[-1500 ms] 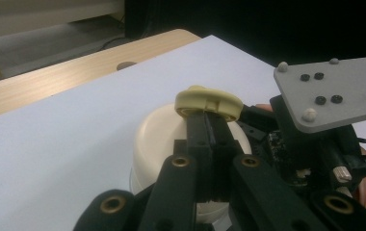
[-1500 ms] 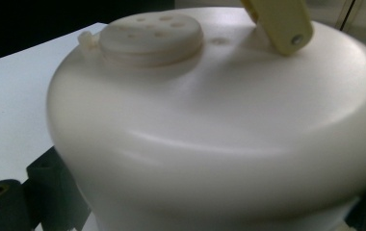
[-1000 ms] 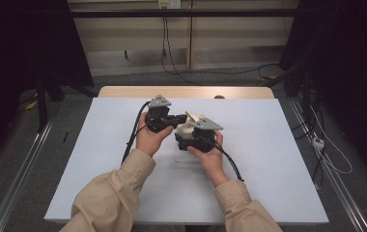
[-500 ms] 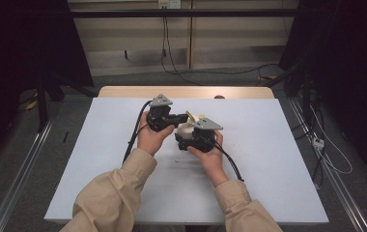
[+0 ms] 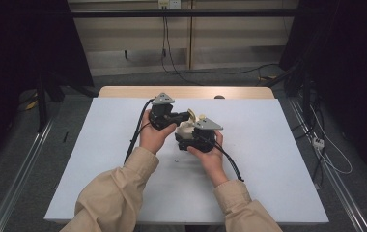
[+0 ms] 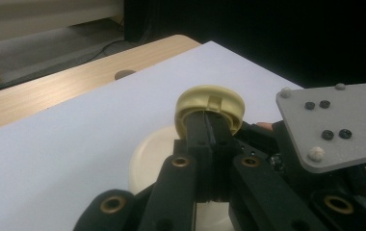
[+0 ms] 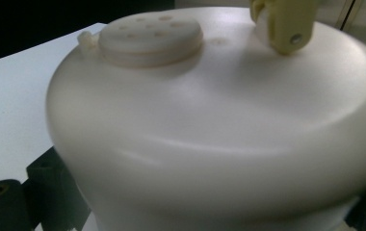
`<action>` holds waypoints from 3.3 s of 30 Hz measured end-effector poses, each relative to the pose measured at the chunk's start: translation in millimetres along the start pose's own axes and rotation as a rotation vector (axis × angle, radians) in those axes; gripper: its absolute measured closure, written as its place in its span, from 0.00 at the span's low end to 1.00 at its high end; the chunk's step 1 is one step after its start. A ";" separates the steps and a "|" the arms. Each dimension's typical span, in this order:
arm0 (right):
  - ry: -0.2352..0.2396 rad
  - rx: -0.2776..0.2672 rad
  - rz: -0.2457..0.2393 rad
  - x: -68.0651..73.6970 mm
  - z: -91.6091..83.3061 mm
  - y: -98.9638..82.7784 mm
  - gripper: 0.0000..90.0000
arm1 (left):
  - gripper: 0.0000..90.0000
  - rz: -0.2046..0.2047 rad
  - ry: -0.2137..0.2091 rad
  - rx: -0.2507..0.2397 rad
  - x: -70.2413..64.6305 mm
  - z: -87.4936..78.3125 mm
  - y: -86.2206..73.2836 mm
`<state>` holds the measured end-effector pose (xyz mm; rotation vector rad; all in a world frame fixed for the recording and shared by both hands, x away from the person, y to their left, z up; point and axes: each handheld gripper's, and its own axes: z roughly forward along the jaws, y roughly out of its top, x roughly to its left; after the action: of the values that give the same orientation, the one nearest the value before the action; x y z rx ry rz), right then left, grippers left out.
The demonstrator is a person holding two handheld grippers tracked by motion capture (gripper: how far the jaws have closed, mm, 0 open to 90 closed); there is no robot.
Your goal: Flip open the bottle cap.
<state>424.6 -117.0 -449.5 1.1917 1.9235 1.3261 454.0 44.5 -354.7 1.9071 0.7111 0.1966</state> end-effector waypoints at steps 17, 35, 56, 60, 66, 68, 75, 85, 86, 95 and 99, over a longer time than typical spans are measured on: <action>0.000 -0.001 -0.002 -0.1 0.0 0.0 0.06 | 1.00 0.007 -0.001 0.004 -0.7 4.8 1.9; 0.000 0.000 -0.001 0.0 -0.1 0.0 0.06 | 1.00 0.010 0.001 0.007 -0.5 7.8 2.8; -0.003 0.007 0.008 0.2 -0.3 0.1 0.06 | 0.84 0.001 0.012 -0.006 0.6 3.9 2.8; 0.003 0.011 0.023 -0.6 0.2 -0.6 0.05 | 0.74 -0.003 0.020 -0.005 1.1 2.2 2.6; 0.010 0.033 0.052 -1.8 -0.1 -1.4 0.03 | 0.60 -0.016 0.028 -0.004 2.1 0.6 0.4; 0.009 0.036 0.053 -1.7 -0.2 -1.2 0.03 | 0.55 -0.026 0.027 -0.005 2.7 -0.7 -0.6; 0.014 0.058 0.057 -2.0 -1.1 -2.0 0.02 | 0.37 -0.045 0.037 -0.008 5.8 -7.0 -4.8; 0.013 0.090 0.064 -2.2 -3.8 -2.5 0.02 | 0.21 -0.051 0.039 -0.007 10.3 -18.2 -15.6; 0.013 0.093 0.064 -2.2 -4.3 -2.6 0.02 | 0.21 -0.051 0.041 -0.007 11.1 -19.1 -16.6; 0.019 0.104 0.051 -2.8 -10.8 -6.8 0.04 | 0.18 -0.054 0.047 -0.020 12.9 -28.6 -22.0; 0.017 0.111 0.033 -2.8 -14.9 -7.5 0.04 | 0.17 -0.059 0.044 -0.016 13.8 -32.0 -25.5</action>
<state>411.4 -127.5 -450.8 1.2740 2.0205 1.2637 441.2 84.4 -365.4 1.8690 0.7923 0.2074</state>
